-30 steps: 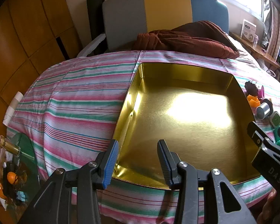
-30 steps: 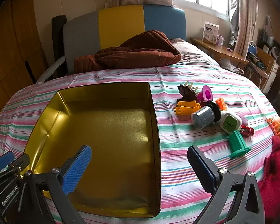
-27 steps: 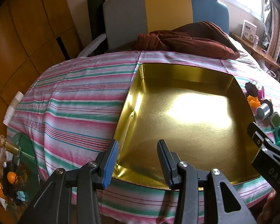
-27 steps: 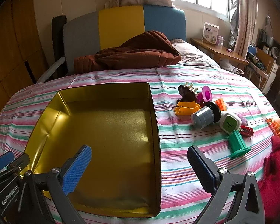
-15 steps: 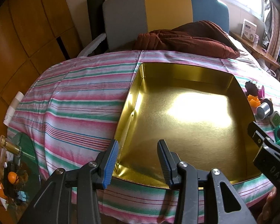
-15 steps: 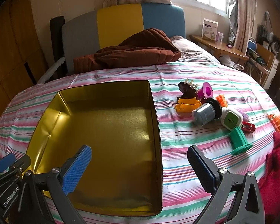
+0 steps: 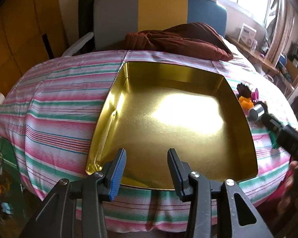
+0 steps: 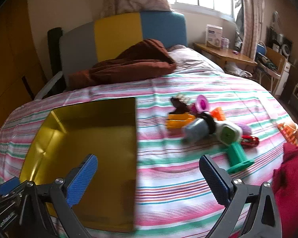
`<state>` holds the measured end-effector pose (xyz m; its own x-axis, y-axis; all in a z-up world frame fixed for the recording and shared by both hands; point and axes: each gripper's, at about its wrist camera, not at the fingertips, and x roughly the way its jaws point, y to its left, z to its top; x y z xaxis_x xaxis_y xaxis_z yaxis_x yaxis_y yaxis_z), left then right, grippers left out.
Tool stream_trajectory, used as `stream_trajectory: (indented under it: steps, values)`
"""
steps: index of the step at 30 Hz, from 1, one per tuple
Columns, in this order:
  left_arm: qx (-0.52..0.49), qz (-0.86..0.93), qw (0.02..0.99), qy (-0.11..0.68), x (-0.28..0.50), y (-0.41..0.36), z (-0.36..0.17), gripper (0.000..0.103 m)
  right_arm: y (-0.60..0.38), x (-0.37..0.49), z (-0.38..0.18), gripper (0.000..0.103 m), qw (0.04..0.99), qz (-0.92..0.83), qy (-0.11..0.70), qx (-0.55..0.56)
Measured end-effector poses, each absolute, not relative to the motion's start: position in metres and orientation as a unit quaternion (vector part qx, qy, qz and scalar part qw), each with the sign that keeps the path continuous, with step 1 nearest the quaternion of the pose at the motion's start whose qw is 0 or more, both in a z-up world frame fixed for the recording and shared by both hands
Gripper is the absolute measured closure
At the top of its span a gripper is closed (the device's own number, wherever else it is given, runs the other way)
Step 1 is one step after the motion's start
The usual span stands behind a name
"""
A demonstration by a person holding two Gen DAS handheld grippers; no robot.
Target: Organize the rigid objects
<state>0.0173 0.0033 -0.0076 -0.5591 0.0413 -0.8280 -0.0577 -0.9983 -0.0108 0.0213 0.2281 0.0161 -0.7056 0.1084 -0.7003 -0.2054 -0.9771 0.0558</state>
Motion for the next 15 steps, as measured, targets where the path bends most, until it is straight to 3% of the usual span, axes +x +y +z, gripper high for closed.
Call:
stream_trajectory:
  steps: [15]
  values:
    - [-0.467, 0.882, 0.055, 0.028, 0.024, 0.032, -0.007, 0.059, 0.360, 0.028, 0.004, 0.004, 0.189, 0.889, 0.123, -0.398]
